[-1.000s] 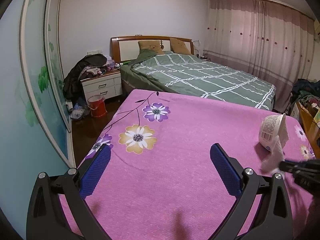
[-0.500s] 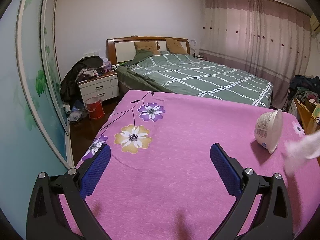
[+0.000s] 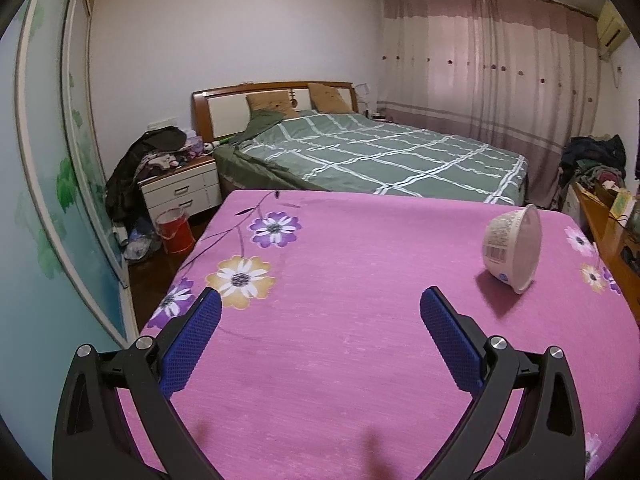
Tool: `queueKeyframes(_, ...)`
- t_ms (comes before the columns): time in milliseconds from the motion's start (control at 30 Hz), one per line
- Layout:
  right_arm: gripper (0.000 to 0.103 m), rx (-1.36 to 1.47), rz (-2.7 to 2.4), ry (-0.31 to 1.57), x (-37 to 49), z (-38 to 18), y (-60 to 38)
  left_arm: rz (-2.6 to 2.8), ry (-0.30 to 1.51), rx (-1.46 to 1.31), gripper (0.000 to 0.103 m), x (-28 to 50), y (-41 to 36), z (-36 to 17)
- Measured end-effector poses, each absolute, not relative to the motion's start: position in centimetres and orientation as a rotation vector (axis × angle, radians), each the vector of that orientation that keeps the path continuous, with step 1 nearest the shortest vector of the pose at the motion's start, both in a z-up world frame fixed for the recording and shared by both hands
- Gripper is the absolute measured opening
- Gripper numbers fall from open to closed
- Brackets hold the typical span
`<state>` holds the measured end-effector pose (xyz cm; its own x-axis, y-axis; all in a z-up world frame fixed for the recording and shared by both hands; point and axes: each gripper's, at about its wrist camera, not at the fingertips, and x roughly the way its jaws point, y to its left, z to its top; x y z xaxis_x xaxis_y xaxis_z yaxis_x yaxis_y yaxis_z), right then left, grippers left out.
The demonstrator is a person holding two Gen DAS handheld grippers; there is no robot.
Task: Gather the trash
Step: 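Carry the tissue with the right gripper into the yellow bin and release, then grasp the white paper cup by its rim with the left gripper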
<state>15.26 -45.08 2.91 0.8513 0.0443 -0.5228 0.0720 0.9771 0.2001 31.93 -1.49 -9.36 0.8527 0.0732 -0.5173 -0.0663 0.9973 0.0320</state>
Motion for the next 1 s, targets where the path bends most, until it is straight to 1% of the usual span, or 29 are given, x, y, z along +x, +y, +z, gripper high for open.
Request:
queueKeyframes(167, 0.003, 0.259, -0.178, 0.623, 14.3, 0.2, -50.6, 0.018, 0.535, 0.009, 0.098, 31.3, -2.6, -9.1)
queueKeyframes(333, 0.005, 0.293, -0.286, 0.727, 15.3, -4.4, -54.5, -0.028, 0.532, 0.012, 0.098, 30.8, -4.2, -8.8)
queueKeyframes(400, 0.011, 0.316, -0.313, 0.753, 15.6, -5.8, -55.4, -0.050, 0.540, 0.018, 0.098, 30.7, -5.1, -8.7)
queueKeyframes(433, 0.018, 0.322, -0.329, 0.756, 15.6, -6.3, -55.6, -0.060, 0.542, 0.025, 0.098, 30.7, -5.6, -8.7)
queueKeyframes(467, 0.024, 0.315, -0.351, 0.753, 15.6, -6.6, -55.7, -0.074, 0.545, 0.036, 0.098, 30.7, -6.2, -8.6)
queueKeyframes(600, 0.030, 0.316, -0.336, 0.726, 15.2, -6.7, -55.1, -0.128, 0.559, 0.075, 0.098, 31.0, -8.7, -8.3)
queueKeyframes(667, 0.037, 0.308, -0.331, 0.716, 15.2, -6.7, -54.8, -0.165, 0.581, 0.082, 0.098, 31.7, -10.2, -8.3)
queueKeyframes(700, 0.038, 0.297, -0.327, 0.708, 15.3, -6.7, -54.4, -0.179, 0.589, 0.085, 0.098, 32.0, -10.8, -8.3)
queueKeyframes(1000, 0.039, 0.335, -0.251, 0.720, 16.7, -7.8, -53.3, -0.161, 0.616, 0.134, 0.098, 37.2, -15.8, -8.3)
